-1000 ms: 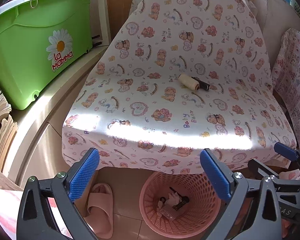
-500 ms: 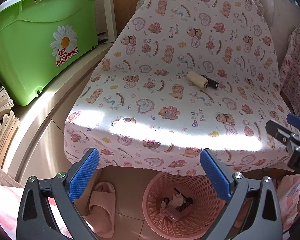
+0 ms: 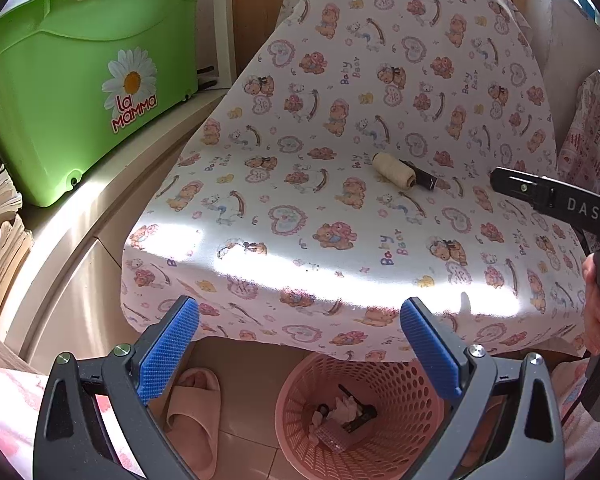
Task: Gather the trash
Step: 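Lower the right tool onto the black tube and close on it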
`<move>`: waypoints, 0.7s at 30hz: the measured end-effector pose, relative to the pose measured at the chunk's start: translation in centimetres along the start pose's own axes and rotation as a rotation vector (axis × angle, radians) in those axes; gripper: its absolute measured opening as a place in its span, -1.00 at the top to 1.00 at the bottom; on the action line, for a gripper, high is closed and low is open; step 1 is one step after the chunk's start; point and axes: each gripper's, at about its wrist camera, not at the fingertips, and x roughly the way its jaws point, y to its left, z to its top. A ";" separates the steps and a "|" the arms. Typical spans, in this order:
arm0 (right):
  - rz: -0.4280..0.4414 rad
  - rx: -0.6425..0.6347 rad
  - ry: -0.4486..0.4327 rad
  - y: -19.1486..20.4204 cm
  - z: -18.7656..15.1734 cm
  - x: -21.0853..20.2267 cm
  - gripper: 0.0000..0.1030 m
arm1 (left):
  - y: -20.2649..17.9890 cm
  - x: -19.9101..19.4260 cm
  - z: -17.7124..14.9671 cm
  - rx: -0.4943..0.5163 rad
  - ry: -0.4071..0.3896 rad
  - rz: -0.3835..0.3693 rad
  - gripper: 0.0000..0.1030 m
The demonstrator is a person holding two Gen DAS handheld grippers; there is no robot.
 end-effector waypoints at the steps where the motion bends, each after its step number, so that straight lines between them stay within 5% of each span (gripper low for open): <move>1: 0.010 -0.032 0.011 0.5 0.2 0.6 -0.68 | 0.1 0.0 0.0 -0.004 -0.004 0.001 -0.94; 11: 0.067 -0.091 0.074 2.6 1.2 5.5 0.08 | 0.6 0.1 0.2 -0.032 -0.007 -0.009 -0.94; 21: 0.103 -0.086 0.085 2.5 2.0 8.4 0.38 | 0.4 0.3 0.2 -0.038 0.001 -0.049 -0.94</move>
